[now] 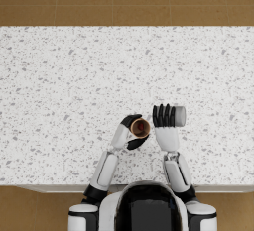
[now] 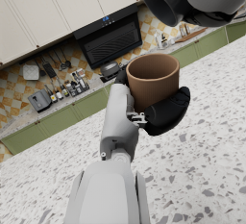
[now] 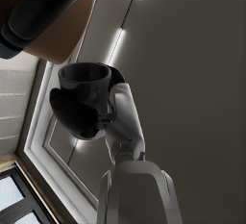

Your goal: Pick up two cups and pour the berry on the right into the cup on the left

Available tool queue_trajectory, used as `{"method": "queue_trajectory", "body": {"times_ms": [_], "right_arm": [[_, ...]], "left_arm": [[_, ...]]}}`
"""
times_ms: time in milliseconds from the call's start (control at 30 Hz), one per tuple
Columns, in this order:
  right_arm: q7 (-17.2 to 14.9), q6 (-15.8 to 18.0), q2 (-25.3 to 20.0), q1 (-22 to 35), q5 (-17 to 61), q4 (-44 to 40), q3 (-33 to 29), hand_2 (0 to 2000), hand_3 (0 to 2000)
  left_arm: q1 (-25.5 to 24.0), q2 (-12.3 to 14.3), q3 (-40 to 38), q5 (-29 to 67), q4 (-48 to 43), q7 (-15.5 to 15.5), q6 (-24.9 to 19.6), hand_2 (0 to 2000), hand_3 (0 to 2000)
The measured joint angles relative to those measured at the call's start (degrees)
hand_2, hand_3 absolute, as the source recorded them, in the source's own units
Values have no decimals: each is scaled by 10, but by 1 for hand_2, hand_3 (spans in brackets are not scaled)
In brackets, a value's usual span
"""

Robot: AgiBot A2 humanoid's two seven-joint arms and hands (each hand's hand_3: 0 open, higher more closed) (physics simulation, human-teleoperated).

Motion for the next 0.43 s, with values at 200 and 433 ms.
{"method": "queue_trajectory", "body": {"times_ms": [200, 433], "right_arm": [[0, 1, 3, -5, 2, 3, 0, 2000, 1280], [0, 0, 3, -6, 2, 4, 0, 2000, 1280]], "left_arm": [[-3, -1, -3, 0, -5, 0, 0, 2000, 1280], [-3, -1, -4, 0, -6, 0, 1, 2000, 1280]]}}
